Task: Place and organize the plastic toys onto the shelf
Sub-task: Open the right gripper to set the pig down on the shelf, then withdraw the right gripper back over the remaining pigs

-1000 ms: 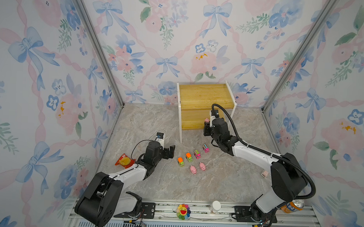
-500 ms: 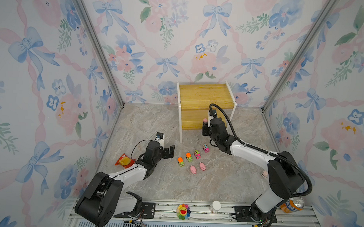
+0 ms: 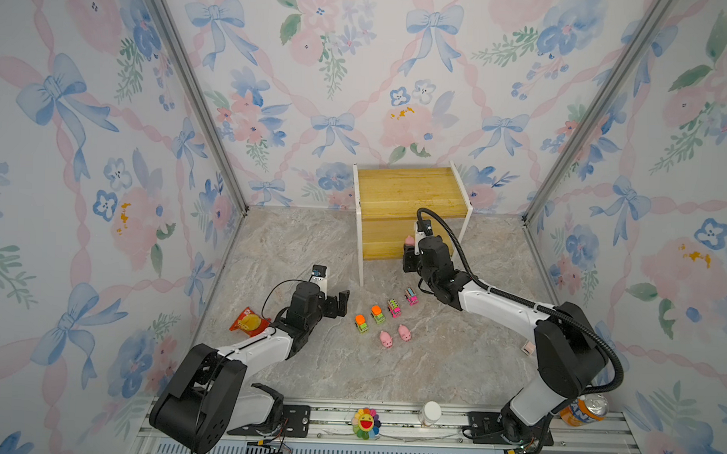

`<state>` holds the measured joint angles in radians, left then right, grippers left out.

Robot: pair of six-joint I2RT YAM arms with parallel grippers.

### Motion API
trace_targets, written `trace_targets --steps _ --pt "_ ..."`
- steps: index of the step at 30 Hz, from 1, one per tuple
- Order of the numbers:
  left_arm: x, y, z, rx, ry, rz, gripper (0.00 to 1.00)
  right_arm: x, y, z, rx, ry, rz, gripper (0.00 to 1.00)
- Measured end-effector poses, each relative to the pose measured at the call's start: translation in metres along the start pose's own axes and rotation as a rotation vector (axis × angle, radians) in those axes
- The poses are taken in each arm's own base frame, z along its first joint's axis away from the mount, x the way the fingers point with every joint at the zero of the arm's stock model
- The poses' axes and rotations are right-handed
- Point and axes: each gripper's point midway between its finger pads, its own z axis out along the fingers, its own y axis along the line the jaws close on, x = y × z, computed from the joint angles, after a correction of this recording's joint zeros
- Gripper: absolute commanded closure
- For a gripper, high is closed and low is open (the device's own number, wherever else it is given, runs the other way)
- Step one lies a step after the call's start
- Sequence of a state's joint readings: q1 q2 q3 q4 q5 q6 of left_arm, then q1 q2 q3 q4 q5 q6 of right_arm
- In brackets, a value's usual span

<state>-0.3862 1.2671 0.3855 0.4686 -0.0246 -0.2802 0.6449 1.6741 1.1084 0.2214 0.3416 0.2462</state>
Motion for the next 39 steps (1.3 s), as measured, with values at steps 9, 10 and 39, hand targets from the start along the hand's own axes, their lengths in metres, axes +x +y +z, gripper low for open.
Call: trace_targets --steps 9,10,39 --pt "0.0 0.0 0.0 0.0 0.0 0.0 0.02 0.006 0.0 -0.002 0.002 0.009 -0.011 0.6" --pt "0.0 0.0 0.0 0.0 0.0 0.0 0.02 0.007 0.001 -0.004 -0.001 0.011 -0.015 0.6" --pt "0.001 0.0 0.0 0.002 0.005 0.0 0.02 0.005 -0.047 -0.141 -0.053 0.035 0.007 0.49"
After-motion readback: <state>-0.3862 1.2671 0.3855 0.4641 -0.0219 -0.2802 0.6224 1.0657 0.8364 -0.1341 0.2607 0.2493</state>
